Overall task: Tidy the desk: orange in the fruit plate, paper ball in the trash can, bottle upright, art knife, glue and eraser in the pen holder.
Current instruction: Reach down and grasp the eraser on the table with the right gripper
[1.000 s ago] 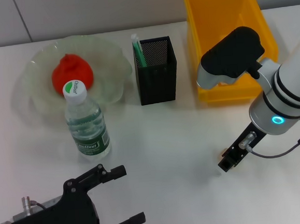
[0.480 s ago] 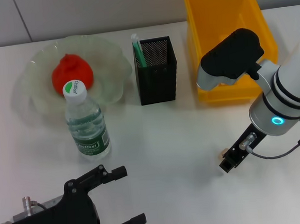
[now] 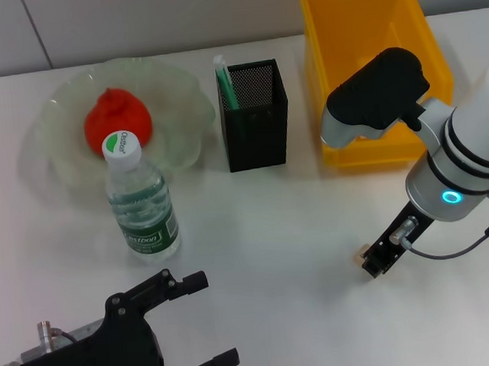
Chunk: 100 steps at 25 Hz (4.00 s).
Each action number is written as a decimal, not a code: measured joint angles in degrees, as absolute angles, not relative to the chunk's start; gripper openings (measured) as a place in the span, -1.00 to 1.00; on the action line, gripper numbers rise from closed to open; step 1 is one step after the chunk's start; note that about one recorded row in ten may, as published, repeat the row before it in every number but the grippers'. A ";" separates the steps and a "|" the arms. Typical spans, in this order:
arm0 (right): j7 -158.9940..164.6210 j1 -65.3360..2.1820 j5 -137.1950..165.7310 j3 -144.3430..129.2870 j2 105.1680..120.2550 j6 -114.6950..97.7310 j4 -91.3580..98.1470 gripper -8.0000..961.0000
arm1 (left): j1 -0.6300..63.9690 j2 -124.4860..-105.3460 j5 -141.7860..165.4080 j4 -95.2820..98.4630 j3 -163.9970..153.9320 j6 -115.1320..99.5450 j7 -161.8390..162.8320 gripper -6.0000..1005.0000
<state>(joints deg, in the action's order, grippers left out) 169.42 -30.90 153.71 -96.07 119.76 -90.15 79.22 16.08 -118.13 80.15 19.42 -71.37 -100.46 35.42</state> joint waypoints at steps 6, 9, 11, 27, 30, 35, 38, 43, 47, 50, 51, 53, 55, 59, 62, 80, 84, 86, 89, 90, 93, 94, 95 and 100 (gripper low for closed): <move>169.37 -30.84 153.67 -95.54 119.71 -90.15 79.75 -0.44 | 16.08 -118.13 80.15 19.42 -71.37 -100.42 35.42 0.62; 169.35 -30.46 153.63 -94.22 119.70 -90.89 82.19 -0.50 | 16.08 -118.13 80.15 19.42 -71.37 -100.35 35.42 0.62; 169.29 -30.31 153.59 -92.60 119.66 -92.31 84.90 -0.50 | 16.08 -118.13 80.15 19.42 -71.37 -100.33 35.42 0.62; 163.61 -41.56 153.57 -71.68 119.01 -97.38 95.94 -0.55 | 16.34 -118.14 80.16 19.95 -71.37 -100.53 35.42 0.62; 162.28 -44.18 153.66 -70.19 119.00 -95.87 92.34 -0.58 | 16.35 -118.18 80.15 19.96 -71.36 -100.56 35.42 0.62; 162.41 -44.09 153.74 -70.73 119.18 -97.50 95.57 -0.61 | 16.33 -118.21 80.15 19.96 -71.36 -100.91 35.52 0.62; 162.86 -43.11 153.68 -70.54 119.22 -99.51 98.24 -0.60 | 16.25 -118.17 80.15 19.95 -71.21 -101.18 35.51 0.62; 163.55 -38.71 153.24 -72.14 119.53 -105.55 102.86 -0.60 | 16.25 -118.15 80.15 19.95 -71.28 -101.23 35.43 0.62; 165.16 -32.74 151.82 -75.52 119.40 -109.73 108.70 -0.59 | 16.25 -118.15 80.15 19.95 -71.28 -101.23 35.43 0.62; 166.55 -28.50 151.34 -78.31 119.45 -111.52 111.52 -0.40 | 16.30 -118.14 80.15 19.95 -71.34 -101.24 35.42 0.62; 168.17 -25.53 151.54 -80.80 119.47 -111.81 112.59 -0.33 | 16.39 -118.12 80.19 19.95 -71.37 -100.99 35.57 0.62; 168.75 -24.05 151.67 -82.20 119.54 -111.69 112.85 -0.20 | 16.39 -118.12 80.19 19.95 -71.37 -100.99 35.57 0.62; 169.36 -21.21 152.22 -85.15 119.73 -111.10 113.29 -0.11 | 16.44 -118.14 80.23 19.92 -71.36 -100.94 35.59 0.62; 169.68 -17.59 154.50 -88.87 119.84 -110.31 113.32 0.06 | 16.66 -118.18 80.25 19.93 -71.37 -100.89 35.81 0.62; 169.70 -15.46 154.61 -89.24 119.85 -110.16 112.78 0.20 | 16.72 -118.19 80.25 19.94 -71.37 -100.87 35.83 0.62; 169.62 -12.94 154.41 -90.61 119.89 -101.86 102.74 0.34 | 16.98 -118.22 80.24 19.79 -71.37 -100.63 35.44 0.62; 169.55 -13.58 154.45 -90.65 119.87 -100.21 100.44 0.32 | 16.85 -118.21 80.24 19.81 -71.37 -100.63 35.42 0.62; 169.54 -14.19 154.56 -90.69 119.81 -99.36 98.73 0.31 | 16.78 -118.15 80.24 19.72 -71.36 -100.62 35.41 0.62; 169.49 -14.57 154.56 -90.74 119.74 -99.05 97.89 0.30 | 16.76 -118.14 80.24 19.70 -71.37 -100.62 35.41 0.62; 169.43 -14.77 154.59 -90.99 119.73 -98.94 97.53 0.30 | 16.74 -118.13 80.24 19.68 -71.36 -100.63 35.42 0.62; 169.42 -14.87 154.67 -91.25 119.72 -98.75 97.23 0.28 | 16.66 -118.08 80.24 19.66 -71.36 -100.63 35.41 0.62; 169.41 -14.92 154.69 -91.35 119.72 -98.62 96.92 0.28 | 16.63 -118.05 80.24 19.66 -71.36 -100.63 35.41 0.62; 169.41 -15.03 154.70 -91.38 119.71 -98.45 96.51 0.27 | 16.58 -118.03 80.24 19.67 -71.36 -100.62 35.41 0.62; 169.38 -15.55 154.70 -91.43 119.70 -97.68 95.10 0.25 | 16.59 -118.03 80.24 19.68 -71.37 -100.58 35.41 0.62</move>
